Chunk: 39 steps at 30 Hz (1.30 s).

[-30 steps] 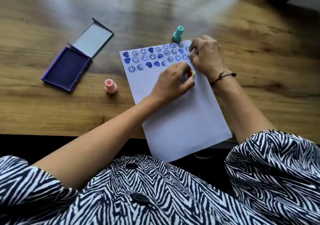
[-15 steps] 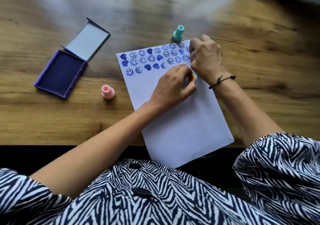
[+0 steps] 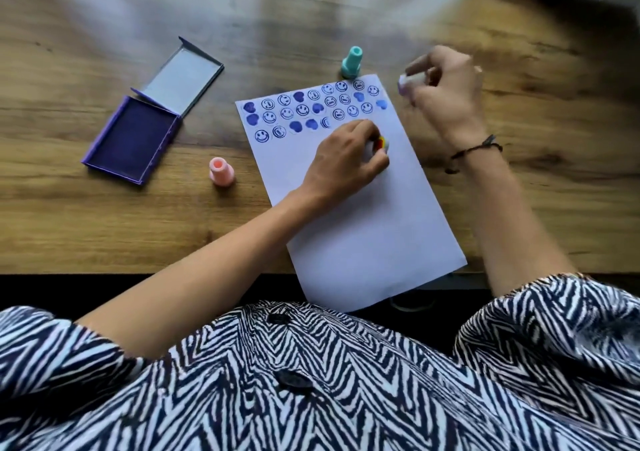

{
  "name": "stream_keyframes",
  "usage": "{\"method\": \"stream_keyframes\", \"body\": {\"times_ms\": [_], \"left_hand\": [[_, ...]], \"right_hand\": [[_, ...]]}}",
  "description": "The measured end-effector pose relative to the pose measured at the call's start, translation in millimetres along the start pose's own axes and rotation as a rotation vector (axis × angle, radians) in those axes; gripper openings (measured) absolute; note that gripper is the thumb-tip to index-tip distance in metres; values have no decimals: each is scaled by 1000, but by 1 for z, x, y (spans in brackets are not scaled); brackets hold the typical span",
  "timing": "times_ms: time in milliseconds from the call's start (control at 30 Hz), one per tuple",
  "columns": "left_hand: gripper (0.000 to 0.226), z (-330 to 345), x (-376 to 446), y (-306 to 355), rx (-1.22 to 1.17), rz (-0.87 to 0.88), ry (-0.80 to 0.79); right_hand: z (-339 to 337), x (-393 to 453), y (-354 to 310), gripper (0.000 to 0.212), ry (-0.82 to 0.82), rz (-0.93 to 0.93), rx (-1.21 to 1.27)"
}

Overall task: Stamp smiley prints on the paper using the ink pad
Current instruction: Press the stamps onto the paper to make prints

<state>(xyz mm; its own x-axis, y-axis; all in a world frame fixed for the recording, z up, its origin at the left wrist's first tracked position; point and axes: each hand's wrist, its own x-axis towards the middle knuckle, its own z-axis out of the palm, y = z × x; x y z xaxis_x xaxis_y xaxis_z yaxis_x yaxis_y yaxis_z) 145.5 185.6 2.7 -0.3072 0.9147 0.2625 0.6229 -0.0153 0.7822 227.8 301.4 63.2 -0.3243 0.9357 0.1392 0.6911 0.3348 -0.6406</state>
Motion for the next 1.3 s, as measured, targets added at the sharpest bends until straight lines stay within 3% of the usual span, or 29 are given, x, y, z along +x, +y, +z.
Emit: {"method": "stream_keyframes", "body": {"times_ms": [100,200,333,633,867,1100,1300], "left_hand": [[19,-1,0,0,-22,-17,-7],[17,-5,1,1,-86,-52,-6],[12,-15,4,-2,-312,-239,19],[18,-20,6,-6,-628,-355,-1],[21,-33,9,-1,-808,-333,-31],[23,-67,5,7,-742,-266,-6],[16,-121,-9,-1,-477,-296,-6]], "right_hand": [[-7,-9,0,11,-21,116,181],[-8,-17,-3,20,-73,199,305],[-8,-30,-5,18,-155,262,495],[-1,-46,-8,13,-238,301,604],[-2,-52,-25,14,-231,256,636],[-4,-60,-47,14,-274,151,695],[24,-69,-80,20,-343,20,705]]}}
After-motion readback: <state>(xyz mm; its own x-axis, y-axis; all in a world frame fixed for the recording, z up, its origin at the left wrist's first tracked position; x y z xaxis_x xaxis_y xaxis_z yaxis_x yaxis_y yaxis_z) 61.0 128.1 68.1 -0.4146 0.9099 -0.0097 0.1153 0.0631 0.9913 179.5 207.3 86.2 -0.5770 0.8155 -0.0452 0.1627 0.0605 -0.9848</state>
